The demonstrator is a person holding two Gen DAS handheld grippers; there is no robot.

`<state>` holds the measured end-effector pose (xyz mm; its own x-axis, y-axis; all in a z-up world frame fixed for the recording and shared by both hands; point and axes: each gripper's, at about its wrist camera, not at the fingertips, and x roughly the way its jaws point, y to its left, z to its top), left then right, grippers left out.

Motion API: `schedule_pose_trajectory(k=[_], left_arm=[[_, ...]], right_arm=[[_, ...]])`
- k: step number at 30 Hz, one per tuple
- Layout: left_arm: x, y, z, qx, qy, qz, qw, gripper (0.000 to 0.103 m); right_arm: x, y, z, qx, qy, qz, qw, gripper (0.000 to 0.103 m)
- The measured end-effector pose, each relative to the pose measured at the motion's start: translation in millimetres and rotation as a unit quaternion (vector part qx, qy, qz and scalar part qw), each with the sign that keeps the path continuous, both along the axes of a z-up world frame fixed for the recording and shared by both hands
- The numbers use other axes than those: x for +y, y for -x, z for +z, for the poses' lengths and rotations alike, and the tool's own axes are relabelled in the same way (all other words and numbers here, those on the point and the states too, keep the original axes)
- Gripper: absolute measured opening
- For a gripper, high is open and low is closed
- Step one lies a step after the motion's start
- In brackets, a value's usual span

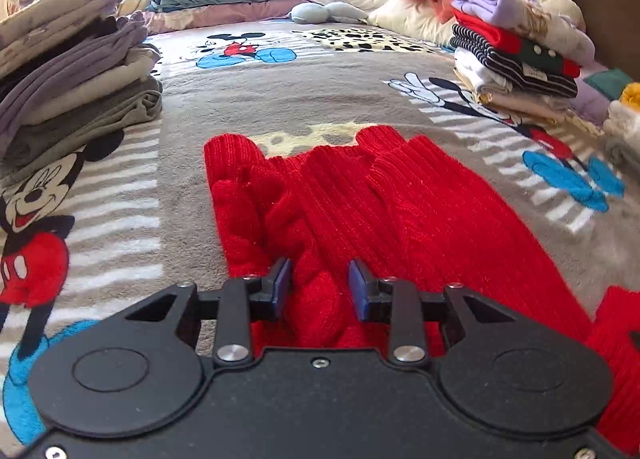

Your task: Fold clothes

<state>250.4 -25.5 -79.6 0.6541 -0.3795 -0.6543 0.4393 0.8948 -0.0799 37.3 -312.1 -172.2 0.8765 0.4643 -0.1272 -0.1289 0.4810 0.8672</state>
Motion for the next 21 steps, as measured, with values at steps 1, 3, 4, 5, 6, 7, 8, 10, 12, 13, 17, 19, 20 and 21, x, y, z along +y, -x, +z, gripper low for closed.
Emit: schedule_pose_trajectory(k=[1,3,4,5,6,7,8,10,12,13,17,19,20,21], left_arm=[[4.4,1.1,4.1,-0.002,0.013,0.004,0.9999,0.03],[14.0,2.2,12.5,-0.019,0.035,0.024,0.9989,0.03],[16.8,-0.9,15.9,-0.025,0.043,0.037,0.9981,0.03],[17.9,-5.5,18.3,-0.028,0.047,0.05,0.9972,0.03],[17.8,-10.9,20.0,-0.031,0.048,0.061,0.9965,0.03],[15.7,-17.8,20.4,-0.035,0.042,0.071,0.996,0.03],[13.0,-25.2,20.5,-0.038,0.036,0.079,0.9955,0.03],[8.2,-40.5,15.1,-0.03,0.028,0.09,0.9951,0.03],[1.0,-56.6,1.2,0.005,0.017,0.078,0.9968,0.03],[-3.9,-61.2,-4.9,0.016,0.002,0.067,0.9976,0.03],[-13.2,-55.5,8.4,-0.014,-0.025,0.049,0.9984,0.03],[-10.5,-58.1,12.1,-0.023,-0.011,0.06,0.9979,0.03],[-9.9,-61.8,11.1,-0.023,-0.012,0.069,0.9973,0.03],[-9.8,-68.1,6.5,-0.015,-0.019,0.079,0.9966,0.03]], right_arm=[[0.0,-0.4,-0.4,-0.001,0.0,0.001,1.0,0.011],[-0.1,-0.6,-0.6,-0.004,0.0,0.002,1.0,0.011],[-0.1,-0.9,-0.8,-0.005,0.0,0.003,1.0,0.011],[-0.1,-1.4,-0.9,-0.006,0.0,0.004,1.0,0.011],[0.1,-1.7,-1.1,-0.007,0.0,0.005,1.0,0.011],[0.5,-1.8,-1.5,-0.009,-0.001,0.007,1.0,0.011],[0.4,-1.7,-1.7,-0.01,-0.002,0.008,1.0,0.011],[0.1,-1.5,-2.3,-0.013,-0.003,0.01,1.0,0.012],[0.0,-0.7,-2.6,-0.015,-0.003,0.011,1.0,0.012],[0.2,-0.4,-2.8,-0.016,-0.002,0.011,1.0,0.012],[1.3,0.1,-3.1,-0.017,-0.001,0.01,1.0,0.012],[1.9,0.2,-3.3,-0.019,-0.001,0.01,1.0,0.012],[2.0,0.1,-3.4,-0.019,-0.001,0.011,1.0,0.012],[2.2,0.0,-3.6,-0.02,-0.001,0.012,1.0,0.012]])
